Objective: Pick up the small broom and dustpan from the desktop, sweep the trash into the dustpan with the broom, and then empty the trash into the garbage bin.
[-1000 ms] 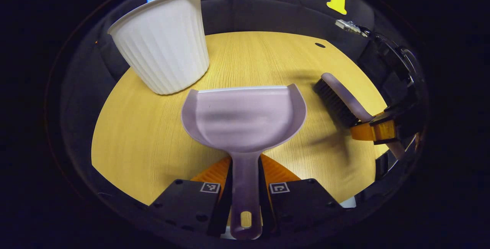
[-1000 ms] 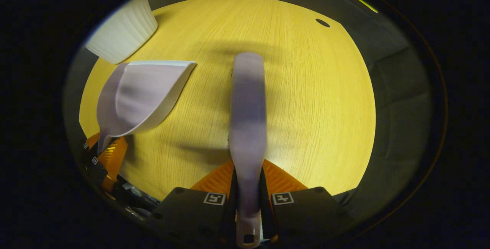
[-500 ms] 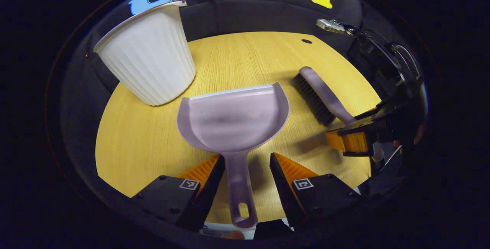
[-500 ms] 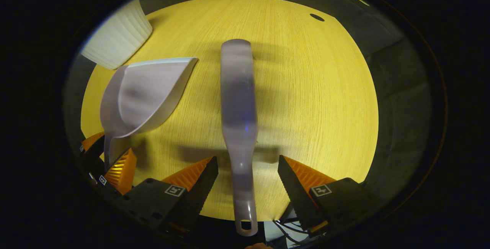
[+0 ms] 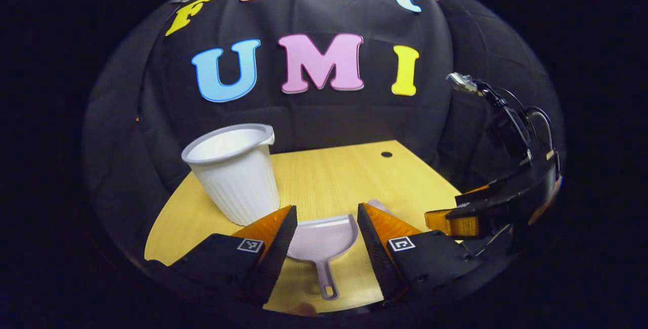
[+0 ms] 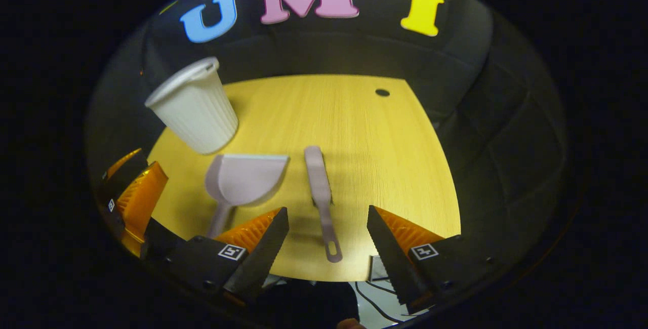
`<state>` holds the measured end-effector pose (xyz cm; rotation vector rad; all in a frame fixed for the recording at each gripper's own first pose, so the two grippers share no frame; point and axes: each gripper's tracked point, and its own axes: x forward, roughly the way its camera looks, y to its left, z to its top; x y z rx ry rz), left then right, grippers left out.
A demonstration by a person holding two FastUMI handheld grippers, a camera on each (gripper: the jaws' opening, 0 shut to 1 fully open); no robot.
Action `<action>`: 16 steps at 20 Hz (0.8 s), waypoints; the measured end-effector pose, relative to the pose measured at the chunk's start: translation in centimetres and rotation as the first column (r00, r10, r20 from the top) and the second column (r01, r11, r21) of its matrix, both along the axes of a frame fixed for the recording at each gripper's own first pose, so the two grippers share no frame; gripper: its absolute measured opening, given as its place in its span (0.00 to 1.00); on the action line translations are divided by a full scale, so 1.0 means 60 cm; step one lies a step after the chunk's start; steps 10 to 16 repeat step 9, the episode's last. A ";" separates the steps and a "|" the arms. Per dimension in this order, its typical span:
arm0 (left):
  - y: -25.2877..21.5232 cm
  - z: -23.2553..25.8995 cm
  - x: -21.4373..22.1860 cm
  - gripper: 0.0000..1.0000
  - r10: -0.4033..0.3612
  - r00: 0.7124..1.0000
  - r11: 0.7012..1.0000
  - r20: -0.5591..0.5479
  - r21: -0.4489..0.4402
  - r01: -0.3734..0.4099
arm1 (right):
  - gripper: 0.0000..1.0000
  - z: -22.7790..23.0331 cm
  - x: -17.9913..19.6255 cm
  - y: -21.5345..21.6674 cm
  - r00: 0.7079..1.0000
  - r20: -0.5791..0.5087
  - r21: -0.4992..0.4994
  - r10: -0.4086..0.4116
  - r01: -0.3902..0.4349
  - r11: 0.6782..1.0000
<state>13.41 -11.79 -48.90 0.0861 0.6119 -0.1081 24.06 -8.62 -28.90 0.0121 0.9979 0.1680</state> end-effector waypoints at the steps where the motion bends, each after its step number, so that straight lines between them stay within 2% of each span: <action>1: 0.007 0.016 -0.005 0.72 0.017 0.998 1.000 0.064 -0.019 -0.015 | 0.94 0.042 0.017 0.011 0.995 0.101 0.012 0.000 -0.001 1.000; 2: 0.014 0.024 -0.018 0.72 0.045 0.990 0.999 0.130 -0.035 -0.041 | 1.00 0.085 0.033 0.028 0.978 0.206 0.021 0.011 -0.016 1.000; 3: 0.019 0.035 -0.025 0.72 0.072 0.979 0.996 0.190 -0.058 -0.062 | 0.94 0.121 0.048 0.045 0.954 0.299 0.024 0.030 -0.039 0.999; 4: 0.015 0.035 -0.028 0.72 0.090 0.967 0.994 0.240 -0.087 -0.071 | 0.94 0.152 0.055 0.058 0.926 0.374 0.021 0.049 -0.062 0.998; 5: 0.018 0.034 -0.034 0.70 0.100 0.965 0.992 0.243 -0.100 -0.078 | 1.00 0.182 0.063 0.071 0.898 0.437 0.023 0.053 -0.071 0.997; 6: 0.027 0.035 -0.034 0.70 0.115 0.961 0.991 0.253 -0.101 -0.092 | 1.00 0.207 0.065 0.079 0.864 0.502 0.044 0.040 -0.072 0.996; 7: 0.030 0.032 -0.036 0.70 0.122 0.956 0.990 0.265 -0.094 -0.100 | 1.00 0.225 0.066 0.087 0.835 0.549 0.072 0.023 -0.075 0.995; 9: 0.018 0.026 -0.036 0.70 0.121 0.948 0.992 0.293 -0.074 -0.104 | 1.00 0.242 0.068 0.087 0.801 0.598 0.101 0.003 -0.080 0.992; 16: 0.018 0.026 -0.036 0.70 0.121 0.948 0.992 0.293 -0.074 -0.104 | 1.00 0.242 0.068 0.087 0.801 0.598 0.101 0.003 -0.080 0.992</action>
